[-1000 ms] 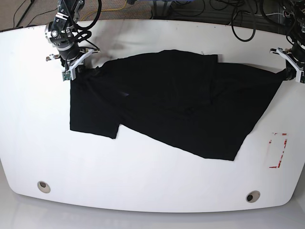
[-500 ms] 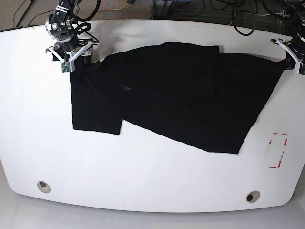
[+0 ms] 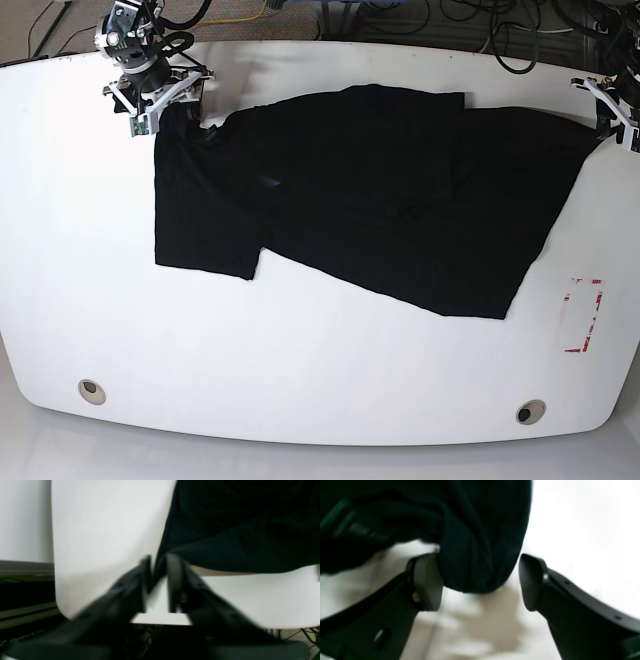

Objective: Layout the t-shirt on the table in an organized manner, then fold the t-shirt properly
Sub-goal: 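Lay the t-shirt flat and open both grippers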

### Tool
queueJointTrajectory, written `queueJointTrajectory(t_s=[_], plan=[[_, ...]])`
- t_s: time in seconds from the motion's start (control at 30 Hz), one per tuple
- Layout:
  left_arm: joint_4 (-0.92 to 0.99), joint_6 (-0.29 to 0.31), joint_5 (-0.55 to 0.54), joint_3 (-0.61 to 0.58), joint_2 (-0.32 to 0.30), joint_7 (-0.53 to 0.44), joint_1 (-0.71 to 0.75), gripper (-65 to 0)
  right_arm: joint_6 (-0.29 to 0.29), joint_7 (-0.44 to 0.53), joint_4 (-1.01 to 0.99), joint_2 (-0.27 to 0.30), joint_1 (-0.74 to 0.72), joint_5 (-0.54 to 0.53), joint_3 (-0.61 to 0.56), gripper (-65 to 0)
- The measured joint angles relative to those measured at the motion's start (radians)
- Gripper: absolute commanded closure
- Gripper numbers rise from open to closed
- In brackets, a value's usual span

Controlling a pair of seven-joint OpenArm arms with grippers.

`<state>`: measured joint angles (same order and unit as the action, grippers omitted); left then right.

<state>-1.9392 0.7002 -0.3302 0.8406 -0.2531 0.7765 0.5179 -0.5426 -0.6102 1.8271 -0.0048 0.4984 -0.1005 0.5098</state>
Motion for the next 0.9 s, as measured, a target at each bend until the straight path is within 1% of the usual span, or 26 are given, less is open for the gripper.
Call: queueJointTrajectory(t_s=[0.07,0.13,0.23,0.37,0.43,0.47,0.57,0.73,0.9], plan=[[0.0,0.0,0.001,0.0,0.0,0.001,0.0,-37.1,0.003,-0.008,0.014,-0.001,0.018,0.002,0.0,-44.7],[0.0,0.0,0.0,0.0,0.0,0.0,0.0,-39.3,0.003,-0.013,0.031,-0.001,0.043,-0.001,-0.005,-44.7],[0.0,0.0,0.0,0.0,-0.002,0.001,0.0,-39.3,0.003,-0.016,0.057,-0.01,0.085,-0.004,-0.006,-44.7],[0.0,0.0,0.0,0.0,-0.003,0.001,0.0,-39.3,0.01,-0.022,0.089,-0.057,0.113,0.014,0.007,-44.7],[0.0,0.0,0.0,0.0,-0.003,0.001,-0.002,-39.3,0.004,-0.031,0.1,-0.068,0.115,0.013,0.014,-44.7],[0.0,0.0,0.0,0.0,-0.003,0.001,-0.003,-39.3,-0.009,-0.031,0.107,-0.071,0.114,0.009,0.02,-44.7],[0.0,0.0,0.0,-0.002,-0.006,0.001,-0.012,-39.3,-0.006,-0.021,0.126,-0.084,0.105,-0.004,0.04,-44.7],[0.001,0.001,0.005,-0.007,0.0,0.018,-0.085,-39.3,0.003,-0.043,0.141,-0.087,0.072,0.011,0.064,-44.7],[-0.001,-0.004,-0.001,-0.035,-0.01,-0.008,-0.16,-39.3,0.0,-0.046,0.163,-0.088,0.065,0.004,0.057,-44.5]])
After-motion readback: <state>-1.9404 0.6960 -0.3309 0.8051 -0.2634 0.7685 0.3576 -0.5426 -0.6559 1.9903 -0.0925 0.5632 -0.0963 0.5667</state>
